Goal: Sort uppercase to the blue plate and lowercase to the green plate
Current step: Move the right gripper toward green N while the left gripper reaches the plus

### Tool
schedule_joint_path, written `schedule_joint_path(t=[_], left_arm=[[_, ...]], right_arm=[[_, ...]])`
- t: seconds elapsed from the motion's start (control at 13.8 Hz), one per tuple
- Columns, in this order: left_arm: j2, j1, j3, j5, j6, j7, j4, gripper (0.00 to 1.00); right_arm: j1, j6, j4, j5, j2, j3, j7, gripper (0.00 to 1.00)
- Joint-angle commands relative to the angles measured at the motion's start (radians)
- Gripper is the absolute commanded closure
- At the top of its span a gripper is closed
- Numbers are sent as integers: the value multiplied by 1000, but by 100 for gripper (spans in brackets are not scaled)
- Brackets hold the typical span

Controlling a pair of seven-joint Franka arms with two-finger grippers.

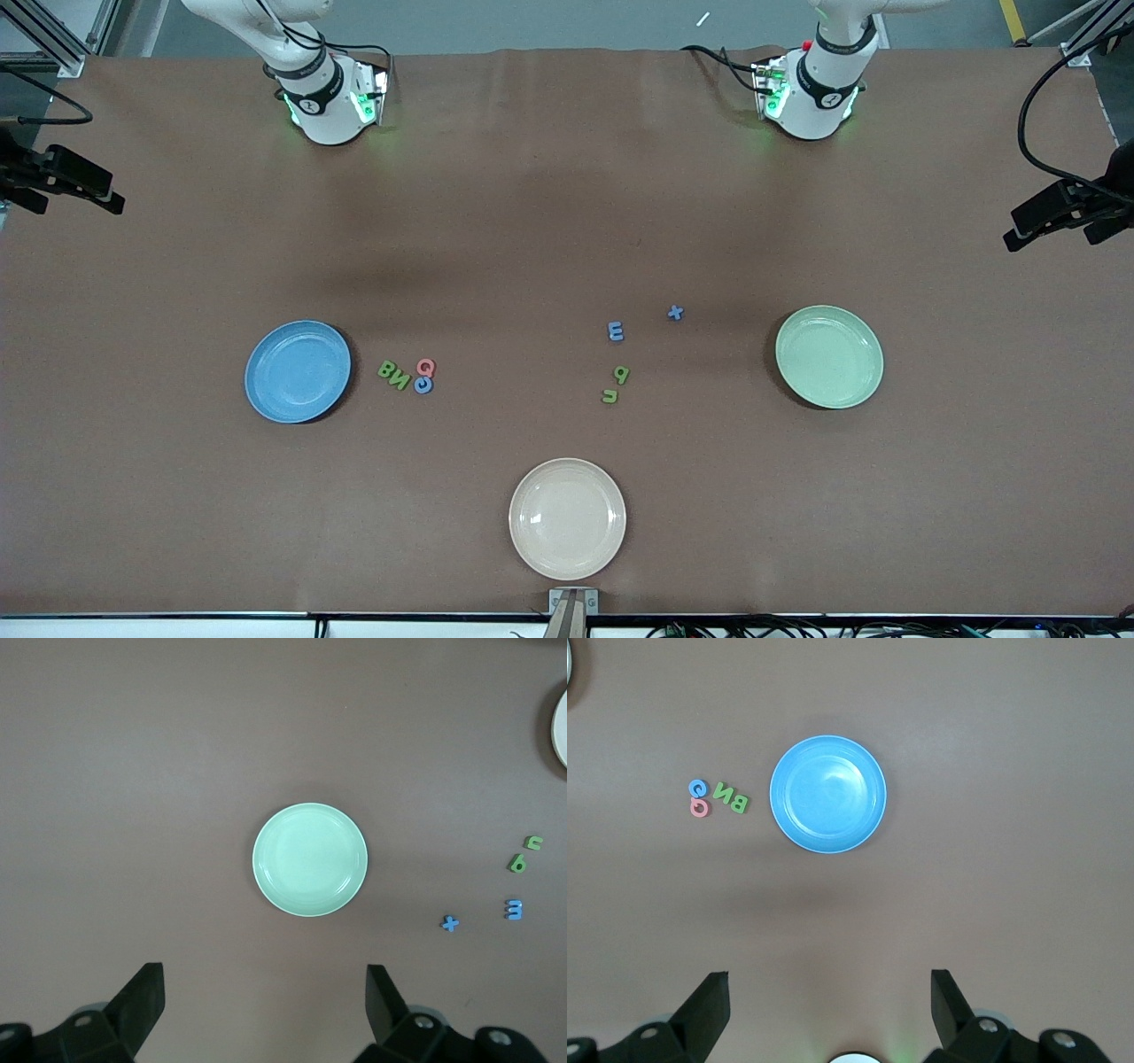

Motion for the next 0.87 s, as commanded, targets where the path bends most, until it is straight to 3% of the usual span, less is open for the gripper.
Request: schedule_joint_path(t=[0.0,0.15,0.29,0.51,0.65,0.8], left_arm=[[15,-10,1,-19,-22,-1,12,0],[31,-18,-15,-21,-31,2,1,0],[61,-19,-62,-45,-51,-9,-19,0],[107,-21,-159,-53,-30,-127,-57,0],[157,-26,-228,-42,-5,-231,-77,0],[193,-58,-252,-39,60,-309,-123,0]], right_arm=[[-10,12,3,-4,48,4,-14,0],[-23,34,6,-1,97,2,-14,0],[-29,98,16,-14,218,2,-16,0],[-7,189,18,-33,283,7,10,0],[14,261,-8,-25,315,7,128,0],[40,346,-45,-21,347,9,245,0]])
